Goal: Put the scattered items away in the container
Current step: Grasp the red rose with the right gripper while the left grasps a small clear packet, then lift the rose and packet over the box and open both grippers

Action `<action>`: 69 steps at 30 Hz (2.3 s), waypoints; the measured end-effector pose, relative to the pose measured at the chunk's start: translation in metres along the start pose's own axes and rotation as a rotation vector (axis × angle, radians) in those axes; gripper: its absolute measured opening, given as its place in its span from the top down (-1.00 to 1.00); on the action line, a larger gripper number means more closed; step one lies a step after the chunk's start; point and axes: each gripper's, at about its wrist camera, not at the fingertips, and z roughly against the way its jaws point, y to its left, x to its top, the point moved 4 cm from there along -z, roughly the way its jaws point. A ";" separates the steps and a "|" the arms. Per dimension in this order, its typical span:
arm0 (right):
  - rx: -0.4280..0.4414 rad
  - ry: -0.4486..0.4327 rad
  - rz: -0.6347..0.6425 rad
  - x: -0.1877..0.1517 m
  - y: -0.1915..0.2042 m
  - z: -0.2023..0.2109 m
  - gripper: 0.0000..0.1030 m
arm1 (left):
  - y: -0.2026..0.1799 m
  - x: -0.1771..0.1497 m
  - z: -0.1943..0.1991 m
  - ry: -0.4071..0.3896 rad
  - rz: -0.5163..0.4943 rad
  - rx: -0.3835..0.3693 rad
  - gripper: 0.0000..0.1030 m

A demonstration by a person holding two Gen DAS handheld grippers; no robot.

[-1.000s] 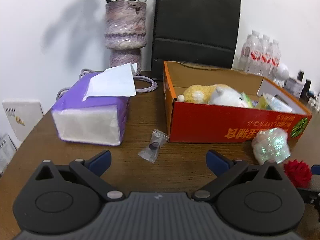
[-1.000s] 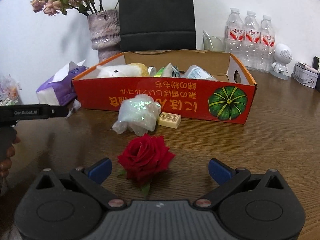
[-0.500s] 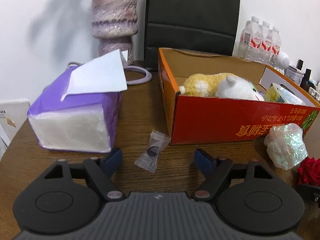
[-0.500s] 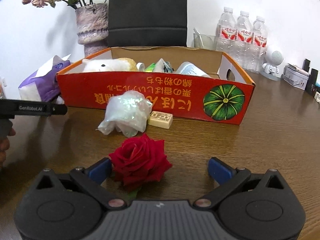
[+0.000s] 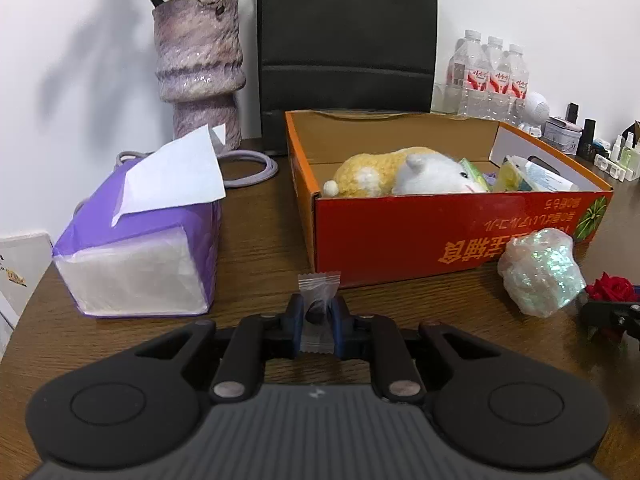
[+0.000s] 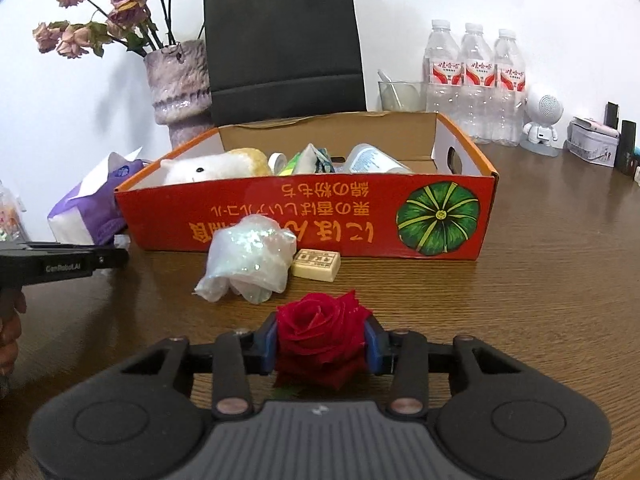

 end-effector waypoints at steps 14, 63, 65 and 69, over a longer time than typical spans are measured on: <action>0.015 -0.077 -0.002 0.012 -0.007 0.018 0.23 | -0.025 -0.011 0.054 -0.060 0.067 -0.015 0.70; 0.009 -0.057 0.044 0.150 -0.027 -0.077 0.16 | -0.080 0.124 -0.052 -0.120 0.205 -0.021 0.61; 0.000 -0.050 0.039 0.151 -0.029 -0.078 -0.09 | -0.078 0.125 -0.051 -0.117 0.211 0.008 -0.33; -0.066 -0.059 0.027 0.155 -0.036 -0.074 -0.96 | -0.069 0.128 -0.045 -0.142 0.228 0.118 -1.00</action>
